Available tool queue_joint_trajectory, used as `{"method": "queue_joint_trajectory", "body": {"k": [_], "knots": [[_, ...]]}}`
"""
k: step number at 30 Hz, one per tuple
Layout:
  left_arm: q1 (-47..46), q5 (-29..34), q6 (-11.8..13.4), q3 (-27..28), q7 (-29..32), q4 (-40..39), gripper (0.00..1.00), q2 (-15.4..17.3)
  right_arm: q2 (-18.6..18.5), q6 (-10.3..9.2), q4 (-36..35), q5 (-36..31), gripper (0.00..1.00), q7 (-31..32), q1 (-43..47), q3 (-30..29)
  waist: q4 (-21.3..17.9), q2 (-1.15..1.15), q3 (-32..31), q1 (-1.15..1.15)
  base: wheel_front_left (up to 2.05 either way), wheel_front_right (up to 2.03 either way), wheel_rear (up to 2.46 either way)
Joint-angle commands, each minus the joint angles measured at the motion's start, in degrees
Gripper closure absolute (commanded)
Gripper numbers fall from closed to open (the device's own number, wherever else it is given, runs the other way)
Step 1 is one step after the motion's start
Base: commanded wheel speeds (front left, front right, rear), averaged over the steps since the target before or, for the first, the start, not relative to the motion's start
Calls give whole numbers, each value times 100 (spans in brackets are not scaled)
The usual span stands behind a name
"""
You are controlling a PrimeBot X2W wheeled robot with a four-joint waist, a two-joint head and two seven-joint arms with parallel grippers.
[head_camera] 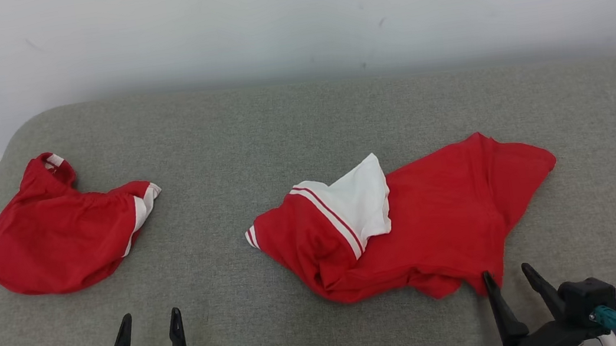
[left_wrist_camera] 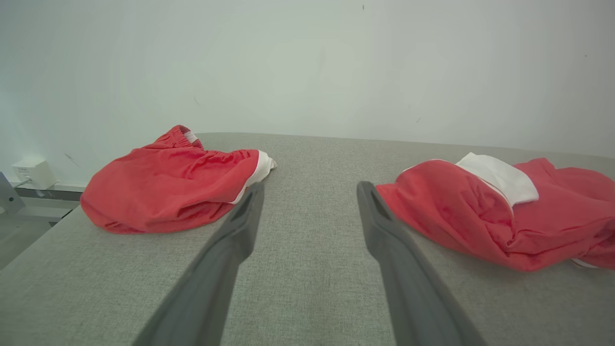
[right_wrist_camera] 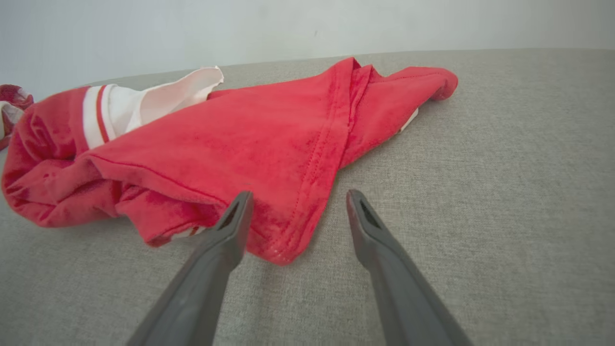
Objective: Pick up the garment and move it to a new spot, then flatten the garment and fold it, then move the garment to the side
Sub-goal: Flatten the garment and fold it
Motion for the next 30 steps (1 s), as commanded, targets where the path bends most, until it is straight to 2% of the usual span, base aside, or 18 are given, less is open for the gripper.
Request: {"method": "queue_joint_trajectory", "body": {"k": [1,7,8,9,11,15,21,30], "knots": [[-37,50,-7,8,-19,5,0,-26,-13,-14,203,111,0,-62,-98,42,42,0,33,-1,0,0,0],[-127,58,-20,22,-19,47,0,-30,26,-14,1069,409,0,-212,-447,236,145,0,94,-1,0,0,0],[-149,50,-21,29,-19,61,0,-21,50,-14,1181,505,40,-241,-508,279,157,0,104,-1,0,0,0],[-160,45,-24,33,-19,68,0,-16,74,-14,1291,621,72,-255,-577,322,166,0,112,-1,0,0,0],[-174,43,-28,49,-19,81,0,-8,86,-14,1534,800,100,-275,-691,437,183,0,129,-1,0,0,0],[-208,37,-37,81,-19,109,0,8,108,-14,1914,1141,100,-339,-892,650,191,0,144,-1,0,0,0],[-129,46,-40,158,-19,103,0,-7,-149,-14,1986,1255,100,-489,-1018,629,123,0,108,-1,0,0,0],[-13,28,-43,207,-19,69,0,-89,-727,-14,708,1012,100,-496,-657,38,-283,0,24,-1,0,0,0]]}}
